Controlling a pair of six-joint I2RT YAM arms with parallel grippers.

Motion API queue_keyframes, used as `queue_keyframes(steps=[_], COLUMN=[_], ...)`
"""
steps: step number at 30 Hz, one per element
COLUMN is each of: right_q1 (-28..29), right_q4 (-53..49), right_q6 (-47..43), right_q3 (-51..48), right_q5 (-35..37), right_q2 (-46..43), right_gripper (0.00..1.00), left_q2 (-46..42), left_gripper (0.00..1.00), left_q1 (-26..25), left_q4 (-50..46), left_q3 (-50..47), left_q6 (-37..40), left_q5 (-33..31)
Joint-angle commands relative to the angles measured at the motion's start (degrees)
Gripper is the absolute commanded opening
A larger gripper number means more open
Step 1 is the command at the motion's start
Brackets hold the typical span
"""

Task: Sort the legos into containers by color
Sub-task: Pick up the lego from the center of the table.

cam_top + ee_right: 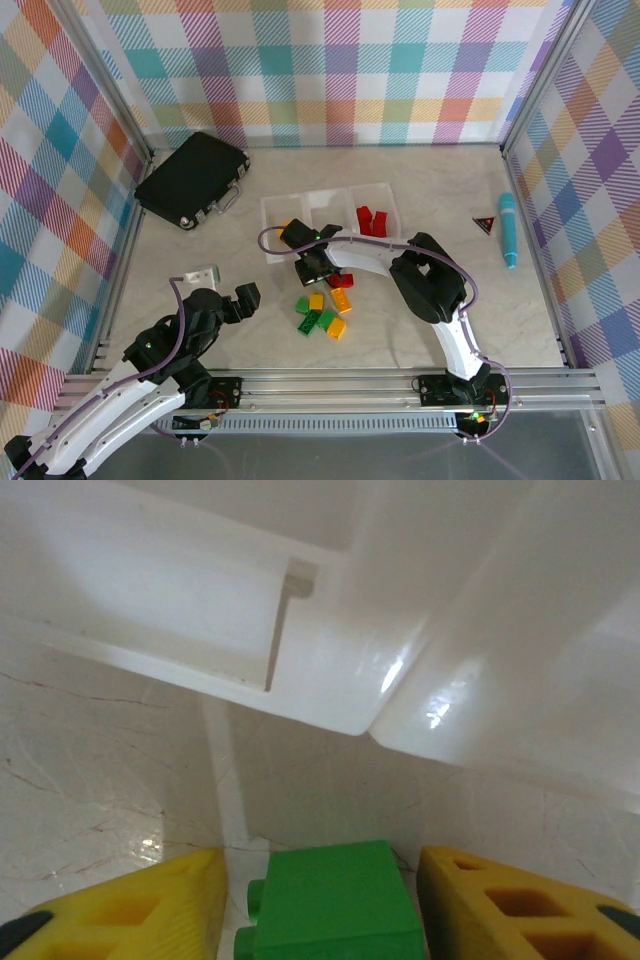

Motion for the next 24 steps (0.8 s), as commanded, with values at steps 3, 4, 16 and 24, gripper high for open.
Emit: queue_keyframes(steps=[3, 4, 16, 24], right_q1=[0.5, 0.5, 0.6, 0.0], right_q4=[-1.3, -1.4, -3.7, -6.6], right_q6=[-0.8, -0.8, -1.6, -4.5], right_q3=[1.4, 1.5, 1.2, 4.2], right_q5=[1.3, 1.4, 1.7, 4.5], right_q2=[0.5, 0.4, -5.9, -12.8], right_gripper=[0.45, 0.43, 0.28, 0.27], left_q2=[-0.7, -0.7, -0.9, -0.6], left_gripper=[1.00, 1.00, 1.00, 1.00], left_q1=[-0.2, -0.3, -0.2, -0.2], left_q4=[-0.2, -0.2, -0.6, 0.5], left_q3=[-0.7, -0.6, -0.3, 0.6], left_q6=[0.0, 0.0, 0.4, 1.5], left_q5=[-1.0, -1.0, -1.4, -1.4])
